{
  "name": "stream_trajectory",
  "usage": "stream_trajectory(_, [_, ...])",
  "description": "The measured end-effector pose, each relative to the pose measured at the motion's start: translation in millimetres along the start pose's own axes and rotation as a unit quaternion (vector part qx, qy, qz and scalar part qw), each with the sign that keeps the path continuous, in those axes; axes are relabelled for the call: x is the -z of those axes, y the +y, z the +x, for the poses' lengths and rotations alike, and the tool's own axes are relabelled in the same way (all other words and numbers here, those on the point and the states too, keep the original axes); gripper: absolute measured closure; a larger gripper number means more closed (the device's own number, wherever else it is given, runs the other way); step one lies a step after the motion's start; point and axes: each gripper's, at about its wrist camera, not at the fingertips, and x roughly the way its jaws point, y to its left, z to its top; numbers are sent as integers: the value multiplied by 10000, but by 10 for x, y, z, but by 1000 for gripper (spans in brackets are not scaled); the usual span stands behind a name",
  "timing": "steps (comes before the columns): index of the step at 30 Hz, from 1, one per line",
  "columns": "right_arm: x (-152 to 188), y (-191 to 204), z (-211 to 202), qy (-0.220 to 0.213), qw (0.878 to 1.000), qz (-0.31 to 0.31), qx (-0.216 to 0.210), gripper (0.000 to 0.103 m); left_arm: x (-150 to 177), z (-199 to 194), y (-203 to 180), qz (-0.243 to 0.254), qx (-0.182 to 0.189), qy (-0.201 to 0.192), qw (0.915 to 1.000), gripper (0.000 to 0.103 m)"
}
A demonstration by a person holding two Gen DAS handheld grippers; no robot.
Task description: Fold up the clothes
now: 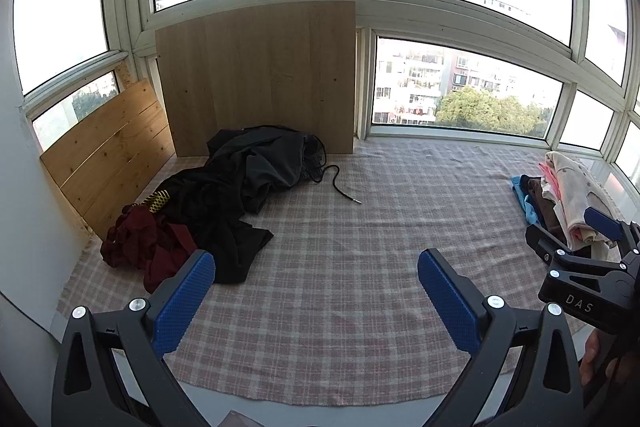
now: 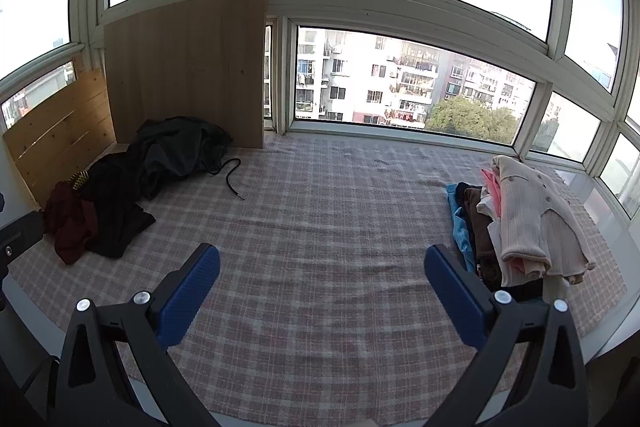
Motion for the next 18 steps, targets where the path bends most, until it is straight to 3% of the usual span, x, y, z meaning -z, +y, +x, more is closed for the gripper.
stream_trajectory(18, [63, 19, -42, 19, 9998, 82, 155, 0, 80, 22, 48, 11, -134, 198, 9997, 1])
